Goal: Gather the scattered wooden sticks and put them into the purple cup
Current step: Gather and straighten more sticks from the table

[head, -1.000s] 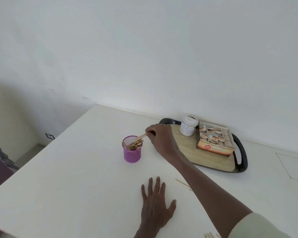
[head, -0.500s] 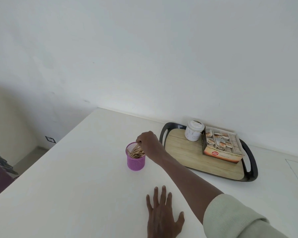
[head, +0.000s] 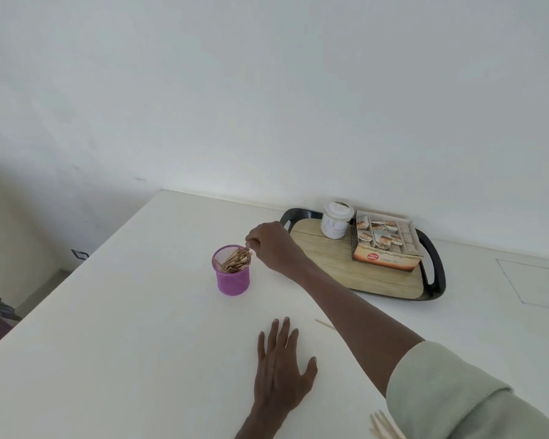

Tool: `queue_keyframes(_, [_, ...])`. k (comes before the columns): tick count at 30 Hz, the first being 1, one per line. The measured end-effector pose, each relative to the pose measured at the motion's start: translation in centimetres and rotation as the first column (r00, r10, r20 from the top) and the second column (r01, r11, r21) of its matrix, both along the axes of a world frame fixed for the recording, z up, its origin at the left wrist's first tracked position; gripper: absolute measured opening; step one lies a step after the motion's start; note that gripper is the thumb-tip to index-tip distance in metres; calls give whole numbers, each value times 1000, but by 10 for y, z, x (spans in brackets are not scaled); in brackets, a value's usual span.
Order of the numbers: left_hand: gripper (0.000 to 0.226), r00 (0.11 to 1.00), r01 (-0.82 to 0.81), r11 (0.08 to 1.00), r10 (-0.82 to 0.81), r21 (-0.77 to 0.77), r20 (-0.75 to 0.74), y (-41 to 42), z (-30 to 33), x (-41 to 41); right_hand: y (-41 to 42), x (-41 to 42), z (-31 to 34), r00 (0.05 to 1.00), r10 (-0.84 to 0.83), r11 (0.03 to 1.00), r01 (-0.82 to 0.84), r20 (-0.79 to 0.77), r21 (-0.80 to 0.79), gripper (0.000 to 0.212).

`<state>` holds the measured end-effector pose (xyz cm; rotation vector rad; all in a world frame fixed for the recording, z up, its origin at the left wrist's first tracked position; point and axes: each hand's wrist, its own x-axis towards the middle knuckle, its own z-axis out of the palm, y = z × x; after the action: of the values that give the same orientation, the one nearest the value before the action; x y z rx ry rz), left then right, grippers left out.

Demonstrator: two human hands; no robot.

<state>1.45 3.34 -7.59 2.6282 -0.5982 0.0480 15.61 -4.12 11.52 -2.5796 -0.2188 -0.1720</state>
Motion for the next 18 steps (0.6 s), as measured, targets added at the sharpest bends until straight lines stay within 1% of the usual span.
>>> queue_keyframes(2, [55, 1000, 25, 999, -24, -41, 21, 3, -4, 1, -15, -13, 1, 999, 3, 999, -4, 36, 32, 18])
queue_keyframes(5, [43, 990, 117, 984, -105, -134, 93, -3, -5, 2, -45, -42, -3, 998, -22, 998, 18, 56, 66, 16])
queue_keyframes(8, [43, 970, 220, 959, -195, -179, 146, -22, 2, 10, -82, -70, -14, 997, -67, 996, 65, 38, 61, 16])
queue_keyframes(10, [49, 958, 271, 950, -252, -153, 137, -39, 12, 16, -107, -89, -22, 994, -110, 992, 109, 11, 67, 16])
queue_keyframes(13, [60, 930, 363, 929, -356, -72, 89, -63, 22, 24, -143, -119, -31, 987, -160, 984, 161, -28, 74, 15])
queue_keyframes(15, [56, 911, 411, 912, -411, -4, 43, -75, 21, 28, -166, -138, -39, 978, -194, 978, 199, -71, 62, 16])
queue_keyframes(18, [46, 921, 385, 922, -380, 40, -86, -86, 20, 25, -200, -165, -52, 953, -262, 963, 268, -152, 23, 18])
